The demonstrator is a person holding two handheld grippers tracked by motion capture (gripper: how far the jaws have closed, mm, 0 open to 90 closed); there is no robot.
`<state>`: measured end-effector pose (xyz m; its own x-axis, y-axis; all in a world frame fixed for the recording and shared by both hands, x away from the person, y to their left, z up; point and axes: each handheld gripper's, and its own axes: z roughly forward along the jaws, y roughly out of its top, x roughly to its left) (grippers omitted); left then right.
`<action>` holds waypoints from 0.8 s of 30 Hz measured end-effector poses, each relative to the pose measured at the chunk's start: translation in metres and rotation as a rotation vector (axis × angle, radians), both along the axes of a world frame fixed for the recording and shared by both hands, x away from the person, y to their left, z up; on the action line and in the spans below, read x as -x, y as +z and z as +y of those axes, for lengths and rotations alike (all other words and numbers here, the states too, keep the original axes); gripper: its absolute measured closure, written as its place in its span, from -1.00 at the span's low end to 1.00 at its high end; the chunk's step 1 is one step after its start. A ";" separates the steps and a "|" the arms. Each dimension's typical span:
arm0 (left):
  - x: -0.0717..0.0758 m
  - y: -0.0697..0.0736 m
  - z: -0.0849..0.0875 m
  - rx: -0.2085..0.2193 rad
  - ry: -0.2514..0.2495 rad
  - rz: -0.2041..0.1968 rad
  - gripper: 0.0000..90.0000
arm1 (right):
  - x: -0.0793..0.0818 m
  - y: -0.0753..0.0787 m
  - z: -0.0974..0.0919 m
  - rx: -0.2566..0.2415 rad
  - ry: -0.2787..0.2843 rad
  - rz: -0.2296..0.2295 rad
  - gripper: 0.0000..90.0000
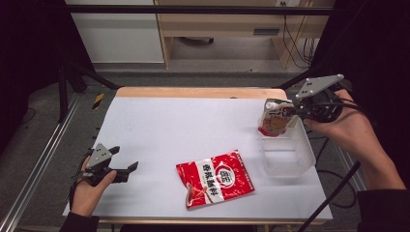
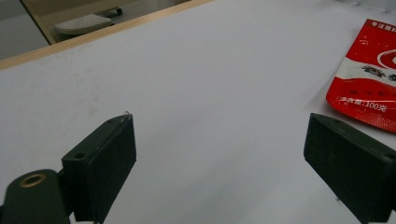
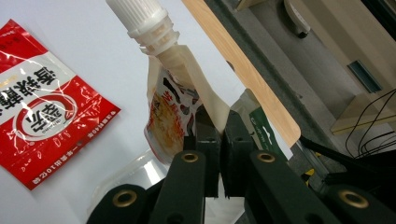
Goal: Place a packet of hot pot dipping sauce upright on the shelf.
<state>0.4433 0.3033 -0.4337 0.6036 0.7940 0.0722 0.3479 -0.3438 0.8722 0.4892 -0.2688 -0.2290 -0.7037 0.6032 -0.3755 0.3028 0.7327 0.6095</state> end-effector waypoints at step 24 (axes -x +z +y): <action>0.000 -0.005 0.002 -0.017 0.012 0.020 -0.80 | -0.010 -0.015 -0.041 -0.015 -0.057 0.000 0.95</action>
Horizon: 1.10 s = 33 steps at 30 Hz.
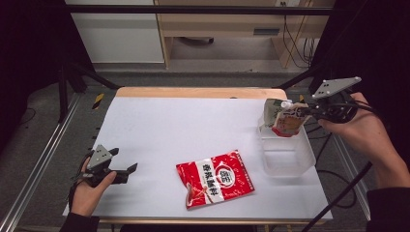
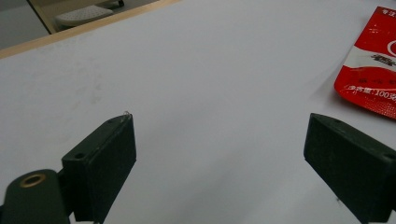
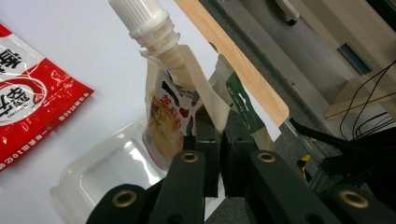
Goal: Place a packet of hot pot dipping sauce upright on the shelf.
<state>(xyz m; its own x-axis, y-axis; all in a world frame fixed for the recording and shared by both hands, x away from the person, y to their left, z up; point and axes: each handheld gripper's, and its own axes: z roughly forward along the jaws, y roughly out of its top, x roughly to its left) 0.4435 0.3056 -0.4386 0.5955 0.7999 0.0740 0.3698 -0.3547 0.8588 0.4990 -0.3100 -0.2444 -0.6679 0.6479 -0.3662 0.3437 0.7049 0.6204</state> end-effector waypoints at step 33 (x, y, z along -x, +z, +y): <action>0.006 -0.002 0.000 0.005 -0.002 0.013 -0.80 | -0.038 -0.062 -0.009 0.000 -0.029 0.026 0.95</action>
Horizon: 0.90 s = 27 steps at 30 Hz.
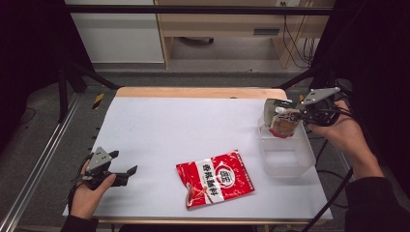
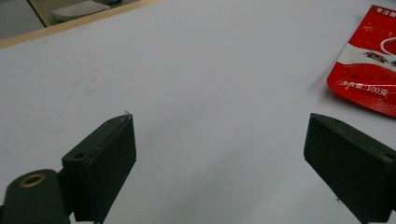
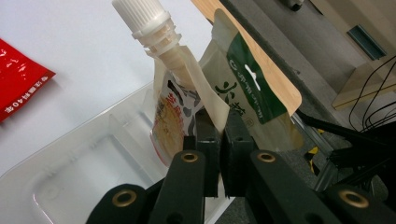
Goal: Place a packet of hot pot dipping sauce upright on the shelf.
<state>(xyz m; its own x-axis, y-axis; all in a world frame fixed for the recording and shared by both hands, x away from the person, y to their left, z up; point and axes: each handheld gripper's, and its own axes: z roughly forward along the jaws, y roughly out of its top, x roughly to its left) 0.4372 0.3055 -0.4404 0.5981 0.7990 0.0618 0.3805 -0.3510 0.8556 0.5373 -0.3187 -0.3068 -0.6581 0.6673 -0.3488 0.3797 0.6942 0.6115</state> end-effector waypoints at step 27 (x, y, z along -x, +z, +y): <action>0.000 0.000 0.000 -0.005 -0.003 0.006 -0.80 | -0.015 -0.030 0.025 0.029 0.048 0.063 0.94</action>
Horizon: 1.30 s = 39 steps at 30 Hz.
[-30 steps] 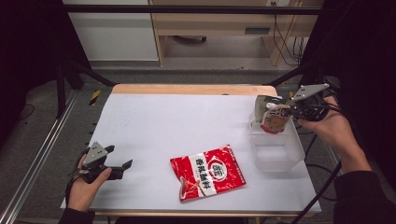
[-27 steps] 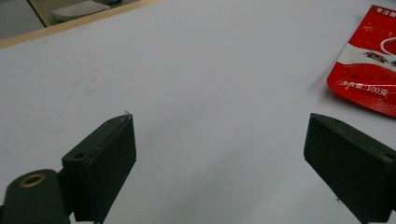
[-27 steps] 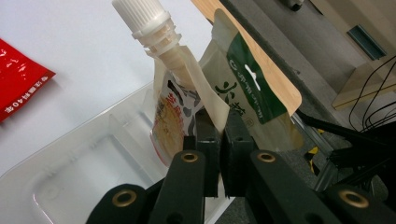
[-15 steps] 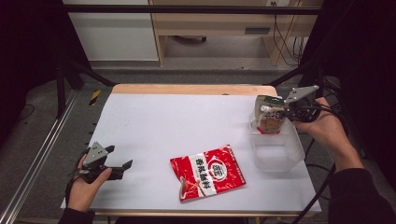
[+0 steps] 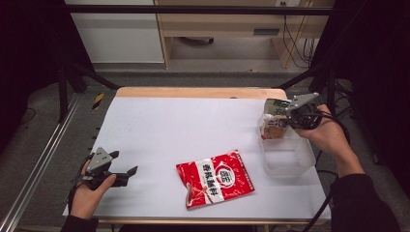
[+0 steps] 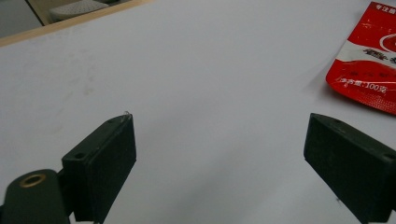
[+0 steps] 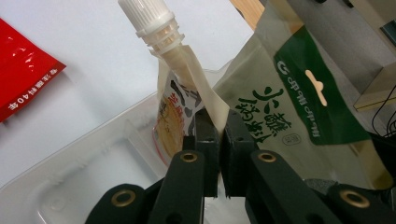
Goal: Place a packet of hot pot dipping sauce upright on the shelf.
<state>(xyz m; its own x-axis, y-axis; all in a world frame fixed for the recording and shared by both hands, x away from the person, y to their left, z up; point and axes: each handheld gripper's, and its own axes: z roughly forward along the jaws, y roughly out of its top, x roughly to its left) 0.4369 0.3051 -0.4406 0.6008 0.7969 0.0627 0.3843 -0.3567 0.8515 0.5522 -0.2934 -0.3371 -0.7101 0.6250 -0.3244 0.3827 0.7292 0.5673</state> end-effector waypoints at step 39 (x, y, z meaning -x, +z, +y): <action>0.000 -0.001 -0.002 -0.013 -0.015 0.007 -0.79 | -0.005 -0.008 -0.003 -0.026 -0.030 0.036 0.90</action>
